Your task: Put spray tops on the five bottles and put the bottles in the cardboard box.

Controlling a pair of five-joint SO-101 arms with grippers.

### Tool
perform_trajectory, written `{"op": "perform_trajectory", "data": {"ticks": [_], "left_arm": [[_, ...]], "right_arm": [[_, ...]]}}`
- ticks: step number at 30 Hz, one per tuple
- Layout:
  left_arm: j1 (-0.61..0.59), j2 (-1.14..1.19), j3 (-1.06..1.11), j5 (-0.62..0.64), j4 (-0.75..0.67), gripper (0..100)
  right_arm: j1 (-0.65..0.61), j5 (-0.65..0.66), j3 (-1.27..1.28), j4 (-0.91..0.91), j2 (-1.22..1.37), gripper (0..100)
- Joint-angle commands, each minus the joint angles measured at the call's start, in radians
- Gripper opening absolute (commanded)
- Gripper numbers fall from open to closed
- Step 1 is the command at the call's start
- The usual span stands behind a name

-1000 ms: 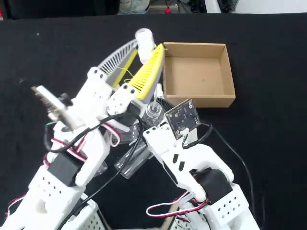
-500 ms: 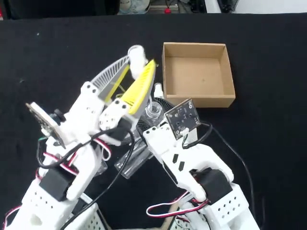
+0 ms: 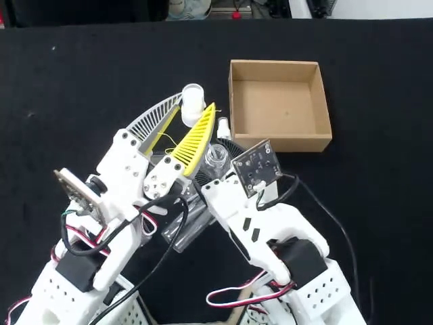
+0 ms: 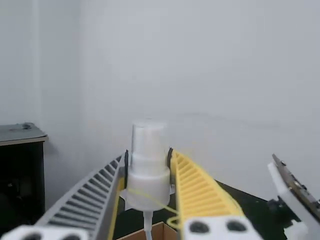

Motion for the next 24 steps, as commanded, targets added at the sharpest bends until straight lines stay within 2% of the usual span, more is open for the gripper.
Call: {"op": "perform_trajectory", "data": {"ticks": [1,7,14,17,20,24], "left_arm": [[-0.007,-0.011,-0.016,-0.006,0.003,10],[0.076,-0.011,0.007,0.04,0.005,10],[0.076,-0.011,0.019,0.1,0.005,10],[0.085,-0.011,0.007,0.1,0.078,10],[0.087,-0.011,-0.01,0.101,0.164,15],[0.077,-0.011,-0.013,0.101,0.196,19]], "right_arm": [[-0.006,-0.002,-0.004,-0.017,-0.008,8.5],[-0.006,-0.002,-0.01,0.002,-0.013,8.5],[-0.006,-0.002,-0.007,0.002,-0.013,8.5],[-0.006,-0.002,-0.007,0.002,-0.013,8.5],[-0.006,-0.002,-0.005,0.002,-0.013,8.5],[-0.006,-0.002,-0.005,0.002,-0.013,8.5]]}}
